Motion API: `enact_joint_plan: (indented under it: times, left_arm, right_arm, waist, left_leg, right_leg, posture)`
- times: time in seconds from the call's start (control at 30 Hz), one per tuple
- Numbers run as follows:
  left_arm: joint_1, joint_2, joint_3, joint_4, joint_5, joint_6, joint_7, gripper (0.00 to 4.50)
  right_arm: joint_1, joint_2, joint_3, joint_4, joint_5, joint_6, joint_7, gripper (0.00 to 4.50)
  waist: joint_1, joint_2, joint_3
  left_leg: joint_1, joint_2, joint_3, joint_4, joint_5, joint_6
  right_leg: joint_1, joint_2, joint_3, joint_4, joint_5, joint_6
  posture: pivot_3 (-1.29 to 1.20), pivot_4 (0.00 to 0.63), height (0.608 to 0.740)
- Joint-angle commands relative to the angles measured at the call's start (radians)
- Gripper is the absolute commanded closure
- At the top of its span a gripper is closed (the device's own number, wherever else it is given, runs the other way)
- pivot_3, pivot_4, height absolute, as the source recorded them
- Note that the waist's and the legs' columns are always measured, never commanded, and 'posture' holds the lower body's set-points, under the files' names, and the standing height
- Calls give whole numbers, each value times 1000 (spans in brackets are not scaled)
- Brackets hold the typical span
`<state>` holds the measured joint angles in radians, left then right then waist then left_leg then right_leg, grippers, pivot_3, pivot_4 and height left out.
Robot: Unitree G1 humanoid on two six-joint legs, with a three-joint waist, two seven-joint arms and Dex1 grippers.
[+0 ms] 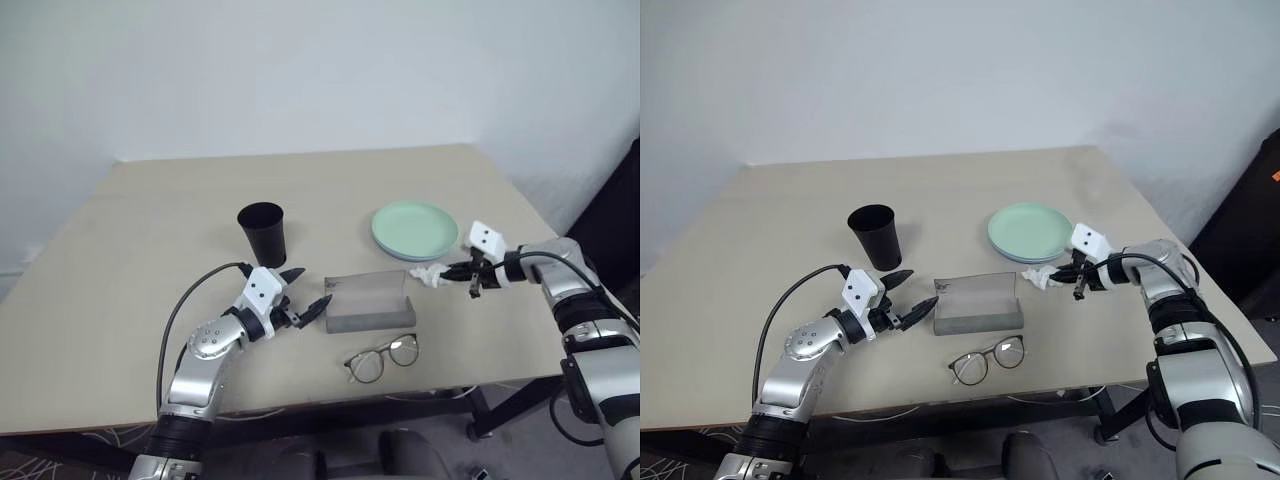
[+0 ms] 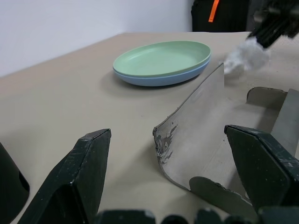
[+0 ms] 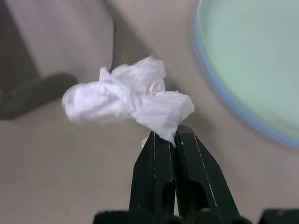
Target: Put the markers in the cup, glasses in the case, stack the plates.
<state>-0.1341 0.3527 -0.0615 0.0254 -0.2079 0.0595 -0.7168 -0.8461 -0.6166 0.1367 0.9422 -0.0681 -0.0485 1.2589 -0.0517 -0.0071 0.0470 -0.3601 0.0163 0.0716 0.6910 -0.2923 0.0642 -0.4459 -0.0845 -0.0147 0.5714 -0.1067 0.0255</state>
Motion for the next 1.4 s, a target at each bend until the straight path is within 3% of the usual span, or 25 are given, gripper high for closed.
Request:
enact_joint_plan:
  times: [0.03,0.3,0.43,0.53,0.8,0.87,1.13,1.27,1.4]
  left_arm:
    - [-17,1,3,-25,-3,-19,1,357]
    - [-28,-4,-4,-9,-6,-24,-12,357]
    - [-34,-3,-4,-7,-7,-23,-14,357]
    - [-34,0,-1,-12,-9,-21,-16,357]
    - [-20,6,-1,-30,-11,-14,-18,357]
    - [-24,7,-3,-31,-11,-13,-19,357]
    - [-46,17,-12,-70,-55,46,-74,357]
    - [-65,38,-15,-108,-117,139,-139,357]
    - [-88,76,-47,-116,-131,186,-212,357]
  right_arm:
    - [-88,-8,-47,-13,17,-25,-93,4458]
    - [-201,72,5,211,-99,-74,-412,4458]
    - [-224,104,14,282,-114,-80,-433,4458]
    - [-238,113,2,312,-114,-74,-459,3882]
    - [-237,111,-19,316,-112,-104,-468,1268]
    - [-234,105,-25,307,-105,-118,-466,1268]
    - [-131,58,-94,172,-2,-235,-267,1268]
    - [9,31,-166,-17,163,-158,-21,1268]
    - [156,10,-201,-237,291,-3,110,1268]
  waist:
    - [-1,0,0]
    - [0,0,0]
    - [0,0,0]
    - [0,0,0]
    - [-1,1,0]
    - [-1,1,0]
    - [1,1,0]
    - [1,0,0]
    - [0,0,0]
  left_leg:
    - [0,0,0,0,0,0]
    - [0,1,0,0,0,0]
    - [-2,-1,1,-1,0,0]
    - [-2,-1,1,-1,0,0]
    - [0,0,0,-1,0,0]
    - [0,0,0,-1,0,1]
    - [-1,-1,0,-1,0,1]
    - [-1,-1,0,-1,0,1]
    - [0,-1,-1,-1,0,1]
  right_leg:
    - [0,0,0,0,0,0]
    - [0,0,-1,0,0,0]
    - [-1,0,0,0,0,0]
    - [-1,0,-1,0,0,0]
    - [0,0,0,0,0,0]
    - [0,0,0,0,0,0]
    - [0,0,-1,0,0,0]
    - [1,0,-1,-1,0,0]
    - [1,0,0,0,0,0]
  posture:
    - [0,0,740]
    - [0,0,740]
    - [0,0,740]
    - [0,0,740]
    - [0,0,740]
    - [0,0,740]
    - [0,0,740]
    - [0,0,740]
    - [0,0,740]
